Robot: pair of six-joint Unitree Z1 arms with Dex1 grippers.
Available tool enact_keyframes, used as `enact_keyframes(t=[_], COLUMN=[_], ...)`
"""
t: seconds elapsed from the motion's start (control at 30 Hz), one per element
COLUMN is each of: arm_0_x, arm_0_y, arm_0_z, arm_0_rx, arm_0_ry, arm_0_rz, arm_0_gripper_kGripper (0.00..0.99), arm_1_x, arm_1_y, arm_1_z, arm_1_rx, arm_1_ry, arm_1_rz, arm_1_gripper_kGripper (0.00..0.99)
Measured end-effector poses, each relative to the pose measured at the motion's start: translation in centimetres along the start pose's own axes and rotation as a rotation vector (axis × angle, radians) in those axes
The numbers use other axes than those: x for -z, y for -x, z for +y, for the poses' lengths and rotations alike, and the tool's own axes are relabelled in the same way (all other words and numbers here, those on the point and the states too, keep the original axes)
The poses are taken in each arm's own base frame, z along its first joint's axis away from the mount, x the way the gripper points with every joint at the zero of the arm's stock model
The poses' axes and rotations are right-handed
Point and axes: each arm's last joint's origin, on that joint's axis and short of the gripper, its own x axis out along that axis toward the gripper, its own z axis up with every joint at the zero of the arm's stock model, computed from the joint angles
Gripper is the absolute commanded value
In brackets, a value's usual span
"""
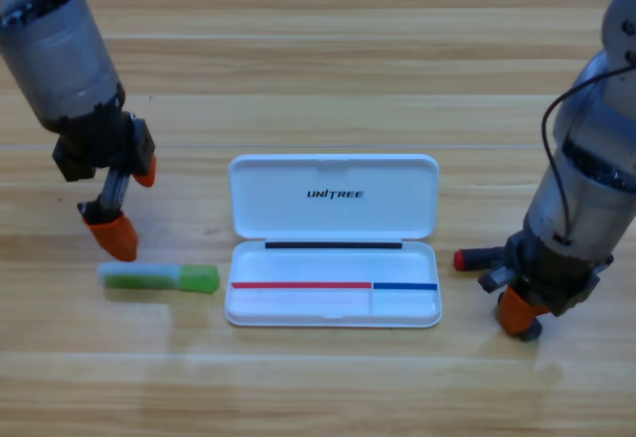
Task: Clean up eraser and pencils
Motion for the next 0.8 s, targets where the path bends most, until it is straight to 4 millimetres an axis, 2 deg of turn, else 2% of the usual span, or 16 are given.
enact_keyframes(t=[0.07, 0.13, 0.2, 0.3, 0.47, 0.57, 0.7, 0.73, 0.77, 0.8], arm_0_x=[0.1, 0.1, 0.1, -0.2, -0.8, -1.3, -1.8, -1.9, -2.0, -2.1], arm_0_y=[-0.4, -0.9, -1.4, -2.3, -3.7, -4.2, -4.5, -4.6, -4.7, -5.0], arm_0_z=[0.1, 0.2, 0.3, 0.2, -0.4, -0.6, -0.9, -1.0, -1.1, -1.3], arm_0_rx=[-0.011, -0.036, -0.048, -0.036, -0.001, 0.010, 0.021, 0.024, 0.025, 0.028], arm_0_ry=[0.007, 0.019, 0.026, 0.024, 0.010, 0.004, -0.006, -0.010, -0.014, -0.018], arm_0_rz=[0.016, 0.028, 0.043, 0.057, 0.081, 0.086, 0.082, 0.078, 0.075, 0.075], arm_0_gripper_kGripper=[0.957, 0.957, 0.957, 0.957, 0.957, 0.957, 0.957, 0.957, 0.954, 0.943], arm_1_x=[0.0, 0.5, 1.1, 1.2, -1.0, -1.3, -1.9, -1.9, -1.8, -1.6], arm_1_y=[0.1, 0.3, 0.7, 2.2, 6.5, 7.1, 7.3, 7.0, 6.9, 6.7], arm_1_z=[-0.4, -0.7, -0.9, -0.9, 0.3, 1.1, 2.5, 2.8, 3.0, 3.2], arm_1_rx=[-0.013, -0.014, -0.019, -0.025, -0.022, -0.022, -0.014, -0.017, -0.019, -0.020], arm_1_ry=[0.119, 0.335, 0.468, 0.565, 0.722, 0.837, 0.882, 0.885, 0.881, 0.865], arm_1_rz=[0.002, 0.017, 0.056, 0.084, 0.023, 0.009, 0.009, 0.022, 0.032, 0.039], arm_1_gripper_kGripper=[0.272, 0.272, 0.272, 0.272, 0.272, 0.272, 0.279, 0.298, 0.410, 0.577])
